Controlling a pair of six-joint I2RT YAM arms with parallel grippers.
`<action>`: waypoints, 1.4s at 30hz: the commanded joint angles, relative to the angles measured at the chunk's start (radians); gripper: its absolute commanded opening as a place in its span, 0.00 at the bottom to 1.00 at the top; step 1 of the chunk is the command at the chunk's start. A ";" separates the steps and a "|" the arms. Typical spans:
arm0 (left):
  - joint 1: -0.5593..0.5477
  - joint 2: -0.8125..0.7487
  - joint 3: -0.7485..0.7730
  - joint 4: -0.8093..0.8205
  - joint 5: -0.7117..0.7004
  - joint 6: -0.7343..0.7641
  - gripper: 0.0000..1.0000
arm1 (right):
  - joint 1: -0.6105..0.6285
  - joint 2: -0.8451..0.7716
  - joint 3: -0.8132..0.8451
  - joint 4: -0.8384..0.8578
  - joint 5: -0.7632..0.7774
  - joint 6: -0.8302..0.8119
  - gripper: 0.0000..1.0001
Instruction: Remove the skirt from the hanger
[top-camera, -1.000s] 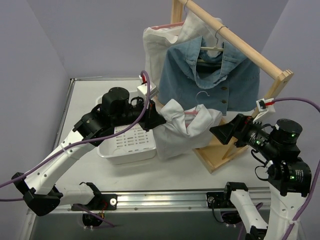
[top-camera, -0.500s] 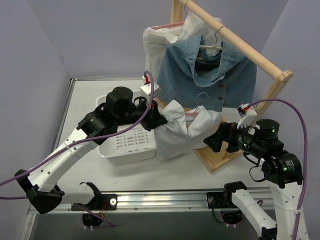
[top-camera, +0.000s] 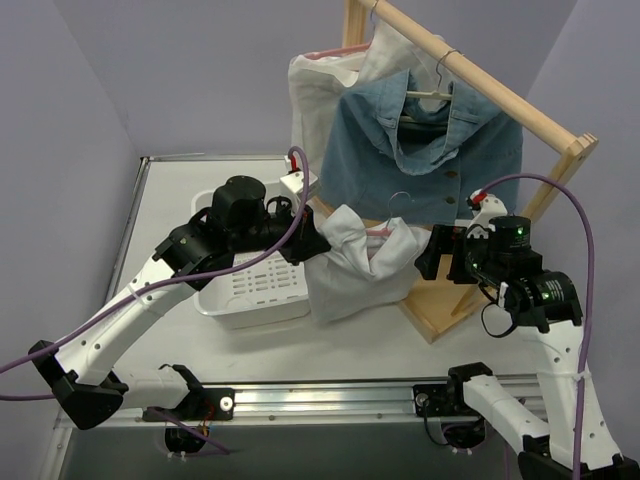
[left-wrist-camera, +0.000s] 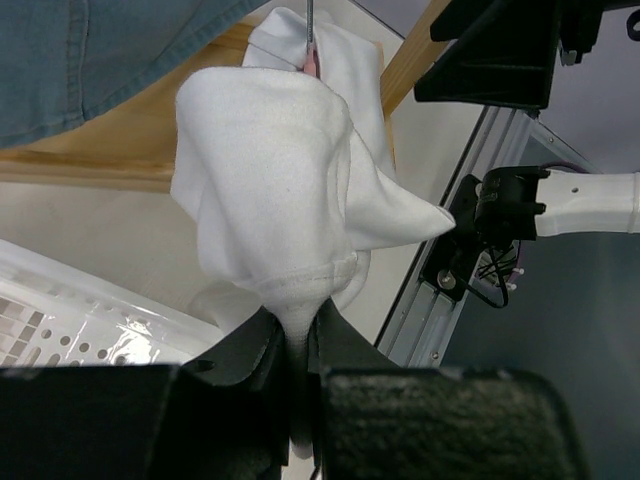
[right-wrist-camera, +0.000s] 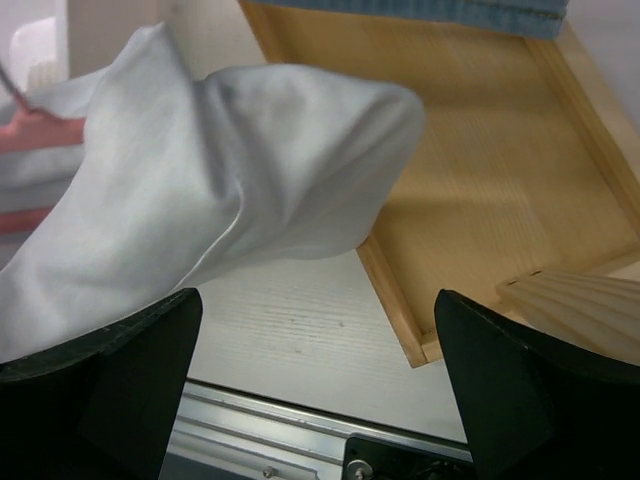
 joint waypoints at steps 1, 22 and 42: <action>0.007 -0.037 -0.003 0.057 0.036 0.011 0.02 | -0.003 0.041 0.018 0.008 0.159 -0.009 0.98; 0.021 -0.009 -0.017 0.103 0.048 -0.040 0.02 | 0.321 0.216 0.215 0.152 0.076 0.167 0.83; 0.032 -0.084 -0.086 0.208 0.143 -0.100 0.02 | 0.397 0.172 0.117 0.358 0.230 0.319 0.73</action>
